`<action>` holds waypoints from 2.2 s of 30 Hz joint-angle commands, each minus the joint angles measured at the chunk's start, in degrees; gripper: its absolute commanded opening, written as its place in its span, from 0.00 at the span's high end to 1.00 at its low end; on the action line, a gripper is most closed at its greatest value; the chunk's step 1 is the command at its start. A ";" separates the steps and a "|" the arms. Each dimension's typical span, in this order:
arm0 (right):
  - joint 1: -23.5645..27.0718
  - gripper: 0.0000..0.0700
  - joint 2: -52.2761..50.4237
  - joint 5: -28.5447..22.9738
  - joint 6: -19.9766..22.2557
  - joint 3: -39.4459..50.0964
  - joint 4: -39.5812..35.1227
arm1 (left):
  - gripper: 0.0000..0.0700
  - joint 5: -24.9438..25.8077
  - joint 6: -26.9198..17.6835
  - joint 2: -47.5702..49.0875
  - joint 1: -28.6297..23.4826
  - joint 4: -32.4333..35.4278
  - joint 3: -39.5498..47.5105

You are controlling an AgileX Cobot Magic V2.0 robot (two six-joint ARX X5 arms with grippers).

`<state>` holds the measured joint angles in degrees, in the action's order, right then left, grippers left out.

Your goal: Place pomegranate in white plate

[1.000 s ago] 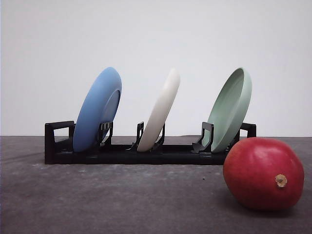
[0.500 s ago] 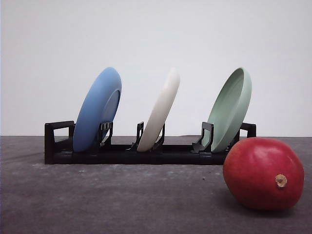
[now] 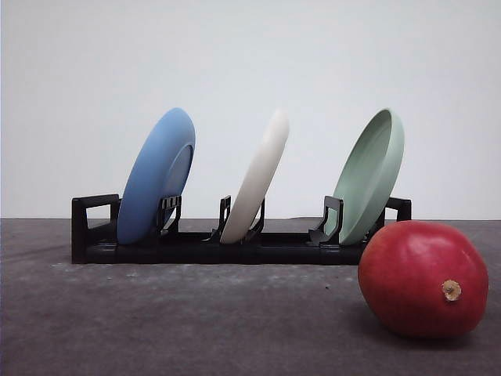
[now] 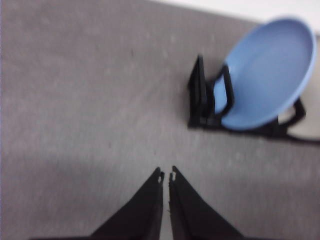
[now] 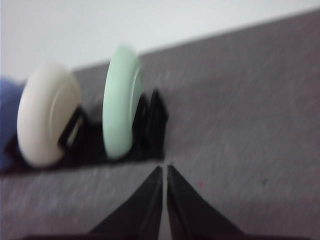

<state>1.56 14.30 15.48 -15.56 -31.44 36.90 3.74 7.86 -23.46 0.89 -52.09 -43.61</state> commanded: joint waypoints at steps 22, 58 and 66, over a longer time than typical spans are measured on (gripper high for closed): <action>-8.28 0.36 3.92 3.16 7.83 -1.05 -1.37 | 0.39 2.63 -7.37 -3.44 13.44 2.70 -1.36; -8.28 0.35 3.92 4.03 6.98 -1.05 -4.87 | 0.38 6.78 -17.93 -31.95 33.44 35.38 -1.36; -8.28 0.35 3.92 4.03 7.05 -1.05 -4.87 | 0.38 3.24 -17.91 -45.57 39.62 53.02 -1.85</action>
<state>-6.55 18.09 19.44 -8.38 -31.46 32.58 7.63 -9.56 -67.47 39.84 -1.16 -44.08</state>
